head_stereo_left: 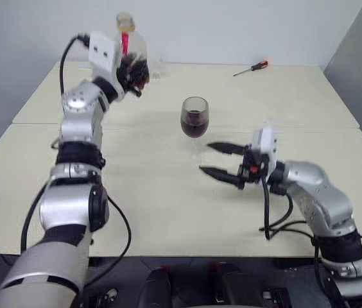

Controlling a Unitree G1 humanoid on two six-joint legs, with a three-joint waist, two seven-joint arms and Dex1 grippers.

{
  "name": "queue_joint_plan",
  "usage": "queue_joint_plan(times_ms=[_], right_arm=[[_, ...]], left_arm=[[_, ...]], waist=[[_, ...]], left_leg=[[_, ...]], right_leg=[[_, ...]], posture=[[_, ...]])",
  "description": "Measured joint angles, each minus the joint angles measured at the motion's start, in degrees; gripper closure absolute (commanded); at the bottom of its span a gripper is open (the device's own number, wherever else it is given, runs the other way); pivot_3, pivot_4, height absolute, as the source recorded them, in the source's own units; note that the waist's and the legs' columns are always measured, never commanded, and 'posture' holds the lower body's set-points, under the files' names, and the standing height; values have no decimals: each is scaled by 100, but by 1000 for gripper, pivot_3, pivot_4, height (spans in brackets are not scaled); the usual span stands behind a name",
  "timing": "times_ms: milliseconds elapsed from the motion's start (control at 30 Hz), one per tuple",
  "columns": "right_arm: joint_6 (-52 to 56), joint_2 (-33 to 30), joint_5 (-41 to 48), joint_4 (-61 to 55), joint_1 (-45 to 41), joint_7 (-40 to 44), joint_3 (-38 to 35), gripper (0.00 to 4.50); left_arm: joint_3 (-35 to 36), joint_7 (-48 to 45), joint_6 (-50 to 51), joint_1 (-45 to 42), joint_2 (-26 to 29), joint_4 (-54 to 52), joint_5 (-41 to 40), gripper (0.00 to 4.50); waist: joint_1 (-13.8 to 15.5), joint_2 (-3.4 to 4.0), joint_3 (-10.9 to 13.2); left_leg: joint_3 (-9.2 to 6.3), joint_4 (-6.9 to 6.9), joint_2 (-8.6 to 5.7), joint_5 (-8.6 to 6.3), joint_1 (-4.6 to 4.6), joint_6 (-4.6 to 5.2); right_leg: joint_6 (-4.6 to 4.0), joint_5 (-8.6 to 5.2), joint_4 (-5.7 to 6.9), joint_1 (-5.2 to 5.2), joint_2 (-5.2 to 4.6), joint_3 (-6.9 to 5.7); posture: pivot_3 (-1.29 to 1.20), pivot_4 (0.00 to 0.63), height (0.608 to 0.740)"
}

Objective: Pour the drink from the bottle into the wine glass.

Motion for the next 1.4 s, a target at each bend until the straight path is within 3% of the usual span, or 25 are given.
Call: queue_joint_plan(times_ms=[200, 333, 567, 833, 1200, 1400], right_arm=[[141, 297, 9, -239, 169, -521, -4, 1228], [329, 435, 9, -317, 295, -914, -1, 1228], [392, 600, 4, -498, 436, -1223, 81, 1228], [395, 775, -6, -462, 372, -1412, 124, 1228], [409, 864, 4, -339, 266, -1617, 101, 1228], [413, 868, 8, -328, 179, -1620, 90, 1228]], left_arm=[[402, 510, 647, 1426, 3, -1545, -371, 3424], [542, 668, 732, 2339, -85, -1758, -602, 3424], [761, 1004, 557, 2765, -237, -1766, -788, 3424], [662, 1158, 428, 2644, -347, -1677, -785, 3424], [572, 1240, 410, 2640, -341, -1657, -769, 20], [573, 1234, 449, 2804, -314, -1782, -788, 20]], waist=[[8, 1, -7], [60, 0, -8], [101, -14, -18], [71, -19, -21], [69, -19, -21], [69, -19, -21]], left_leg=[[-2, -4, 1, 1, 6, -3], [-4, 0, -2, -2, 5, 3], [-12, 3, -8, -9, 5, 16], [-10, -1, -12, -9, 8, 16], [-9, -3, -11, -10, 8, 17], [-9, -4, -10, -10, 8, 17]], right_leg=[[0, 0, -6, 6, -4, 3], [0, 0, -7, 10, -6, -3], [1, 0, -14, 22, -16, -13], [0, 0, -15, 22, -6, -12], [1, 0, -18, 22, -6, -11], [1, 0, -19, 22, -6, -10]], posture=[[0, 150, 740], [0, 150, 740], [0, 150, 740], [0, 150, 740], [0, 150, 740], [0, 150, 740]])
